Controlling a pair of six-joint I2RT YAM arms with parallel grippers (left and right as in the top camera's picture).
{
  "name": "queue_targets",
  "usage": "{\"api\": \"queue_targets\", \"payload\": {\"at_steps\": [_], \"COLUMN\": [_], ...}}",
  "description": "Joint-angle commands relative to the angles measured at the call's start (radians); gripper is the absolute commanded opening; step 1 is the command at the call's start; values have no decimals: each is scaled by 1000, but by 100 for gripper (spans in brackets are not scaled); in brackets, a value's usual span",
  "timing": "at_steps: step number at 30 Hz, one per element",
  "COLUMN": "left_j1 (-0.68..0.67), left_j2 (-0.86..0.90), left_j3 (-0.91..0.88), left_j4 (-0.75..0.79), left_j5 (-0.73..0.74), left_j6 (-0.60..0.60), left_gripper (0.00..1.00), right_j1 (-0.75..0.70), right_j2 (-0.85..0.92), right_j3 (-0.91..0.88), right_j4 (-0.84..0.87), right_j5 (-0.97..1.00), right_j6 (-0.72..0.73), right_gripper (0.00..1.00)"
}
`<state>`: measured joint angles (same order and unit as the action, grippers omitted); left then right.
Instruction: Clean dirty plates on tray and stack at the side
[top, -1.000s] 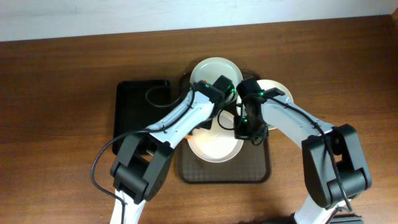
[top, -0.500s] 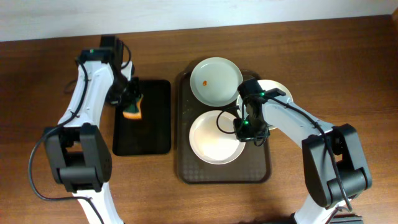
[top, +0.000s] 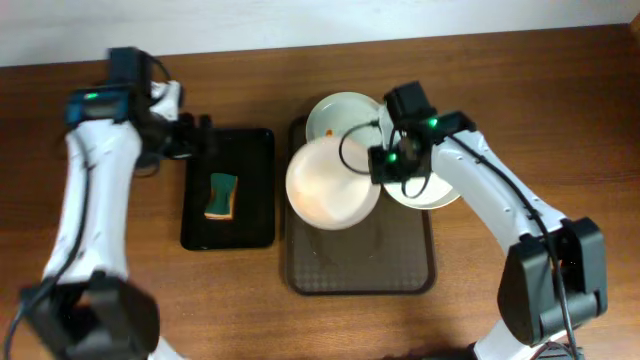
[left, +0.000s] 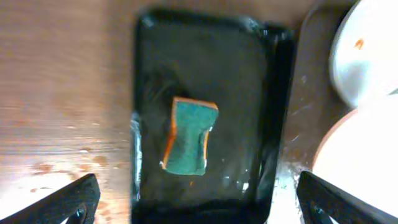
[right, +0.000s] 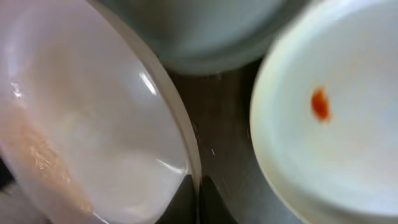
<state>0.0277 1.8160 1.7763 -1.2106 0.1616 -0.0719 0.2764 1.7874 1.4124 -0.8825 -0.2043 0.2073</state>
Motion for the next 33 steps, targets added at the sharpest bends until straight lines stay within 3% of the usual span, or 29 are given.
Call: {"api": "queue_targets", "payload": {"at_steps": [1,7,10,15,19,22,25,30,33], "left_j1": [79,111,111,111,111,111,111,111,111], "left_j2": [-127,-184,-184,-184,-184,-184,-184,-184,-184], "left_j3": [20,20,20,20,20,20,20,20,20], "left_j4": [-3,-3,-3,-3,-3,-3,-3,-3,-3], "left_j5": [20,22,22,22,22,22,22,22,22], "left_j6": [-10,-9,-9,-9,-9,-9,-9,-9,-9], "left_gripper": [100,100,100,100,100,100,100,100,100], "right_j1": [42,224,343,436,446,472,529,612,616], "right_j2": [-29,30,115,135,89,56,53,53,53], "right_j3": [104,112,112,112,112,112,112,112,112], "right_j4": [34,344,499,672,697,705,709,781,790], "right_j5": [-9,51,170,378,406,466,658,973,1003], "right_j6": [37,67,55,-128,-238,-441,-610,-649,-649], "right_gripper": [4,4,4,4,4,4,4,4,4]}}
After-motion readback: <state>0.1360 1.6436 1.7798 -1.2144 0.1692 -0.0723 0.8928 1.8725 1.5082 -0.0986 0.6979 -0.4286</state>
